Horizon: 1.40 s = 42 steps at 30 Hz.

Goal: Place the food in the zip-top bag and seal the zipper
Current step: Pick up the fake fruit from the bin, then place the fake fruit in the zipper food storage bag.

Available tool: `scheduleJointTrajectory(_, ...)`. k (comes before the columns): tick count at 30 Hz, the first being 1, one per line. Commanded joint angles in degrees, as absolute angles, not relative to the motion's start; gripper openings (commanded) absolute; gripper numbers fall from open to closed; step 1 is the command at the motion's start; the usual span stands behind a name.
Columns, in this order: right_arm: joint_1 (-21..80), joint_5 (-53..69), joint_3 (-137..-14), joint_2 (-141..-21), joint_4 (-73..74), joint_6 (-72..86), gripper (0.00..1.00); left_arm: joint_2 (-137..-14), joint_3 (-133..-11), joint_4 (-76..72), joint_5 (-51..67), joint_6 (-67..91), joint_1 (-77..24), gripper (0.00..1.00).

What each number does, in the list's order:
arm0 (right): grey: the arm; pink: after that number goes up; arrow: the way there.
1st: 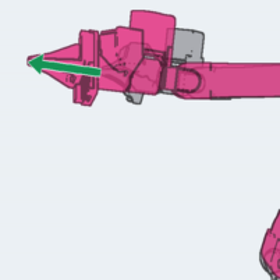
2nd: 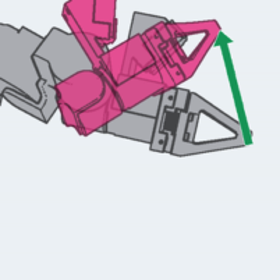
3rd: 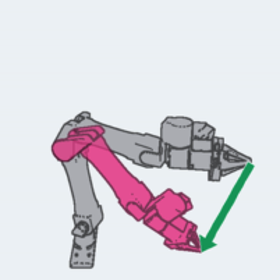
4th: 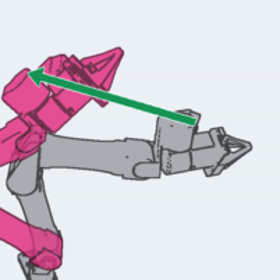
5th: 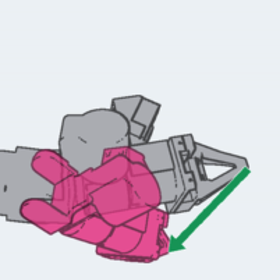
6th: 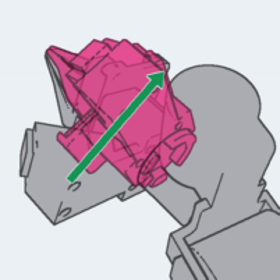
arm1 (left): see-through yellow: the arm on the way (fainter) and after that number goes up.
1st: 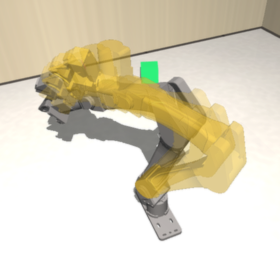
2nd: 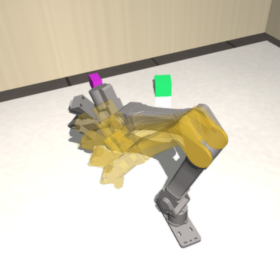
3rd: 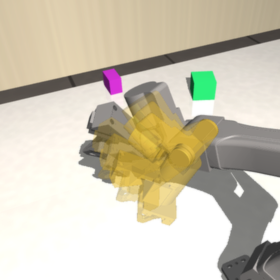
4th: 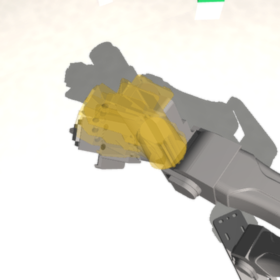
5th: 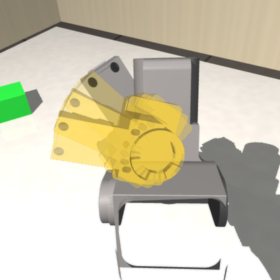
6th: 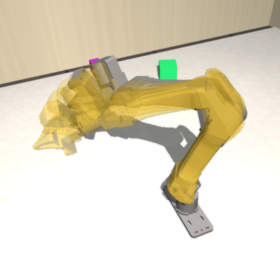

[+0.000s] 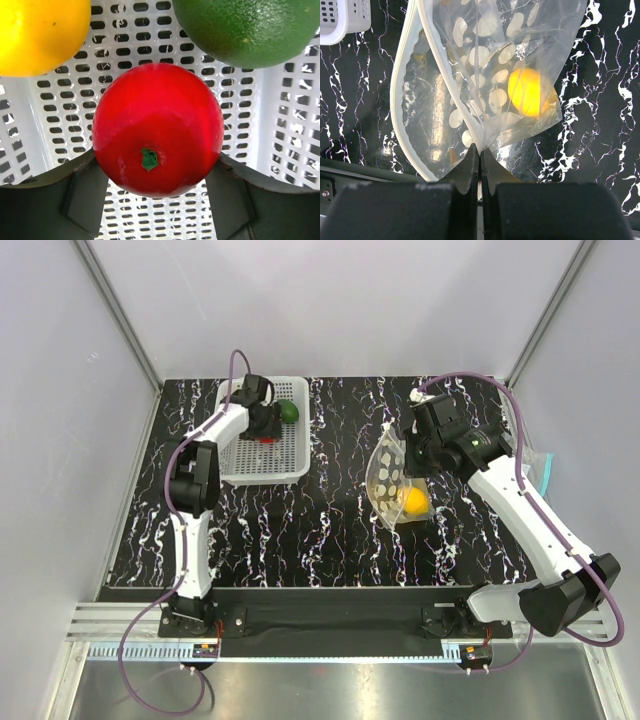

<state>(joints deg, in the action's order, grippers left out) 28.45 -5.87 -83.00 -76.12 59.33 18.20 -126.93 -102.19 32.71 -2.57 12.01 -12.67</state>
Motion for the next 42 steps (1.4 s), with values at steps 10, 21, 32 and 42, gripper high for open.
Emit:
scheduleJointTrajectory(10, 28.7, -4.6, -83.3, -75.0, 57.4, 17.7, 0.00, -100.3, -81.4, 20.8, 18.3, 17.6, -12.4, 0.46)
scheduleJointTrajectory(21, 28.7, -4.0, -84.6, -76.3, 57.0, 18.2, 0.00, -75.7, -66.4, 9.4, 23.8, 25.9, -26.8, 0.42)
scheduleJointTrajectory(32, 28.8, -3.3, -86.5, -77.0, 57.8, 18.5, 0.00, -76.5, -68.4, 8.0, 22.8, 27.0, -43.4, 0.41)
scheduleJointTrajectory(42, 28.7, -4.0, -86.9, -76.8, 58.2, 18.5, 0.00, -88.5, -76.8, 10.3, 21.1, 25.9, -48.7, 0.41)
